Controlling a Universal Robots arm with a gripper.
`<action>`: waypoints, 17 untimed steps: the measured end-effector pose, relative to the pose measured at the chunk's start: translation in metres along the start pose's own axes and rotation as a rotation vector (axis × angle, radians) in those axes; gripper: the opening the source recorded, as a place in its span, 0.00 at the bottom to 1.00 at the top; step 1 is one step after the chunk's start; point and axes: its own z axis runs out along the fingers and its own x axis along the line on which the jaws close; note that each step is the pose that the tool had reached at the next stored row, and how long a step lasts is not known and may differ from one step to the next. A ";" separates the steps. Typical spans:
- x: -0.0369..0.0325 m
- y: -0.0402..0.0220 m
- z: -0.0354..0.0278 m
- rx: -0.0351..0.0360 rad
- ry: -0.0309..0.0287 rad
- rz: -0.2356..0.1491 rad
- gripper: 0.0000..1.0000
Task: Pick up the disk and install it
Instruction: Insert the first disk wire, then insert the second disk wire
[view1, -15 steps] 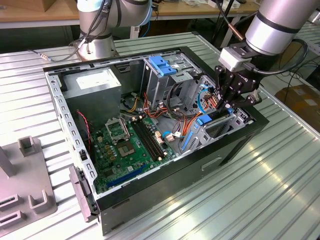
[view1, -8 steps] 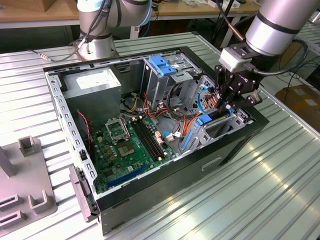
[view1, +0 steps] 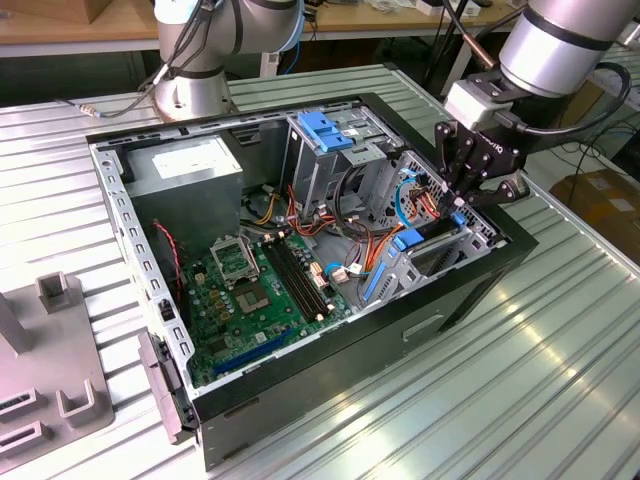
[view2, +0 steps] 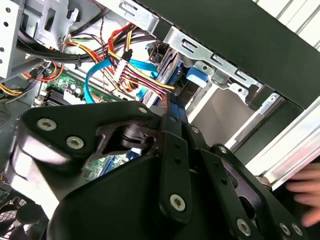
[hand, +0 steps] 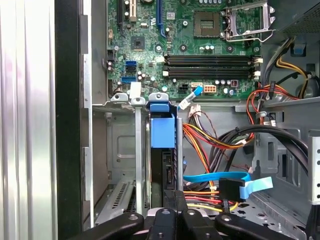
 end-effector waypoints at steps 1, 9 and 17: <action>0.0000 0.0000 0.0000 0.0000 0.0002 0.000 0.10; -0.0001 0.0000 -0.0001 0.0001 0.0036 0.000 0.10; -0.0001 0.0000 -0.0025 0.0001 0.0037 0.000 0.10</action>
